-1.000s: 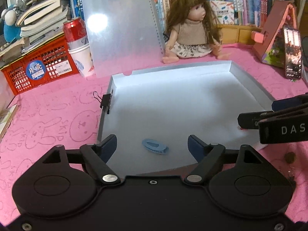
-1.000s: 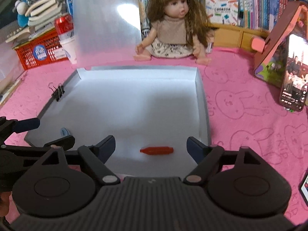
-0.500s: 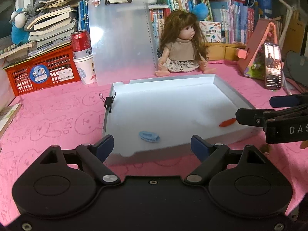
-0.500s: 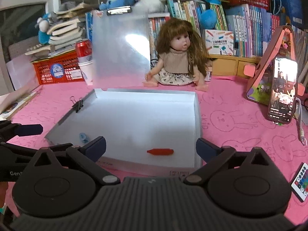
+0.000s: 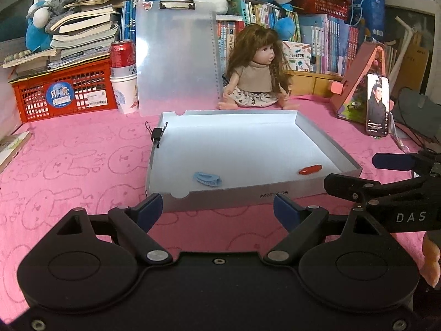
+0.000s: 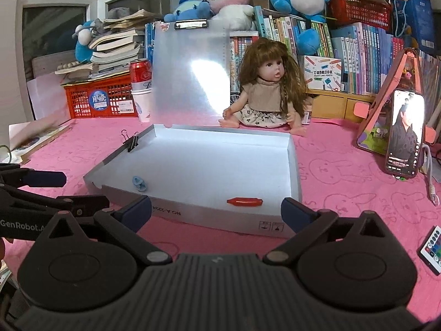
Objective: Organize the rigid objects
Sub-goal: 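Lift both tools out of the box and back toward the objects, then grasp a black round disc with the left tool while the right grasps another disc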
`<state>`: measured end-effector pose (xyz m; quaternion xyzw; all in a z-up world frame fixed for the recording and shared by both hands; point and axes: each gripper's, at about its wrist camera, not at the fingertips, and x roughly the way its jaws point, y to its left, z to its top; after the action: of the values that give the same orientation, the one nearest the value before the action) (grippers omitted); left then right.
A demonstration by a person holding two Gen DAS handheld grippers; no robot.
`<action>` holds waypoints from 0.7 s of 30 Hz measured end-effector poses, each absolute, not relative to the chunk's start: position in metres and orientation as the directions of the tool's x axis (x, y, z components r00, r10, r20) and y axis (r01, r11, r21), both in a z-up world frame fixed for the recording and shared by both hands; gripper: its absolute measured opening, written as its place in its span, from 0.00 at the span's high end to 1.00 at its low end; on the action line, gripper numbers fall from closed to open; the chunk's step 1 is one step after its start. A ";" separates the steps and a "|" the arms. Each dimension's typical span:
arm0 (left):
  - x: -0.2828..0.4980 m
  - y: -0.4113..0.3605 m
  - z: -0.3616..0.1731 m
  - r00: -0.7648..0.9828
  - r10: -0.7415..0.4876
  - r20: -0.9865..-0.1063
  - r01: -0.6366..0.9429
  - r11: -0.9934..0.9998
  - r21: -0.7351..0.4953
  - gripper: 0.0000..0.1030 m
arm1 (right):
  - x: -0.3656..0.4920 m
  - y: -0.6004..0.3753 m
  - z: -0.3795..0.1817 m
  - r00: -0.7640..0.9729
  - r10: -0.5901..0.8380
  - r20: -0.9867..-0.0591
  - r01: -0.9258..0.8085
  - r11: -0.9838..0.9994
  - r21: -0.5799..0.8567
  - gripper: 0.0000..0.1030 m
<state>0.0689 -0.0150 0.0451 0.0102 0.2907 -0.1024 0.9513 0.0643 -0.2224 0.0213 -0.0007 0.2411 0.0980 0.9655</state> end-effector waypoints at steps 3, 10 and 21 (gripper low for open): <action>0.064 -0.012 0.042 0.808 -0.199 -0.555 0.206 0.977 -0.051 0.15 | 0.060 -0.222 0.020 0.872 0.181 -0.454 -0.186 0.982 0.034 0.00; 0.052 -0.011 0.037 0.814 -0.186 -0.550 0.205 0.978 -0.028 0.15 | 0.047 -0.221 0.014 0.887 0.159 -0.434 -0.173 0.985 0.007 0.00; 0.023 -0.006 0.025 0.823 -0.175 -0.540 0.204 0.979 -0.006 0.15 | 0.023 -0.223 -0.004 0.891 0.146 -0.431 -0.166 0.986 -0.009 0.00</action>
<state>0.0227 -0.0059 0.0252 0.0259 0.2803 -0.0995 0.9544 0.0233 -0.2233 -0.0036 -0.0226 0.2198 0.0801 0.9720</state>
